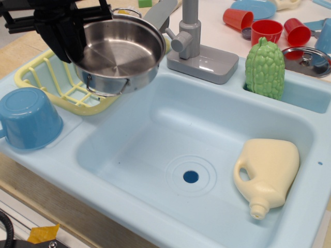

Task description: Put pot or pan from sink into drying rack

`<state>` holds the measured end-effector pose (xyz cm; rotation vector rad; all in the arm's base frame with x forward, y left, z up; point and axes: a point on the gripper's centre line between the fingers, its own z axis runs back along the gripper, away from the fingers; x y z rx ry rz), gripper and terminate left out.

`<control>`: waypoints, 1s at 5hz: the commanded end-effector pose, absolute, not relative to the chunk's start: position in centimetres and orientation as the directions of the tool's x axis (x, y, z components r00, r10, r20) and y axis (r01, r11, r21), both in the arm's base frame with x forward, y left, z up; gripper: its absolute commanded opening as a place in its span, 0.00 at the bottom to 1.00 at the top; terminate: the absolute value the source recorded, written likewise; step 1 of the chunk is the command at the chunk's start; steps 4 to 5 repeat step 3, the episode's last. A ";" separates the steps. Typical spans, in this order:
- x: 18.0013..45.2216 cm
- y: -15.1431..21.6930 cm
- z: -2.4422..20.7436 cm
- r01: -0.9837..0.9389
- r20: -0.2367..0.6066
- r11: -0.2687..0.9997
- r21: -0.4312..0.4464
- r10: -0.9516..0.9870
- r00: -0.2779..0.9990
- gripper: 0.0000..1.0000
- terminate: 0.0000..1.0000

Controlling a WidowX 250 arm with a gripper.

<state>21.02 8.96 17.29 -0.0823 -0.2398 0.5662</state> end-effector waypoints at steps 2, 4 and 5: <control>23.2 13.3 17.8 -0.524 0.252 0.832 -0.182 0.555 0.793 0.00 0.00; 23.6 14.4 17.4 -0.527 0.246 0.827 -0.195 0.562 0.790 0.00 1.00; 23.6 14.4 17.4 -0.527 0.246 0.827 -0.195 0.562 0.790 0.00 1.00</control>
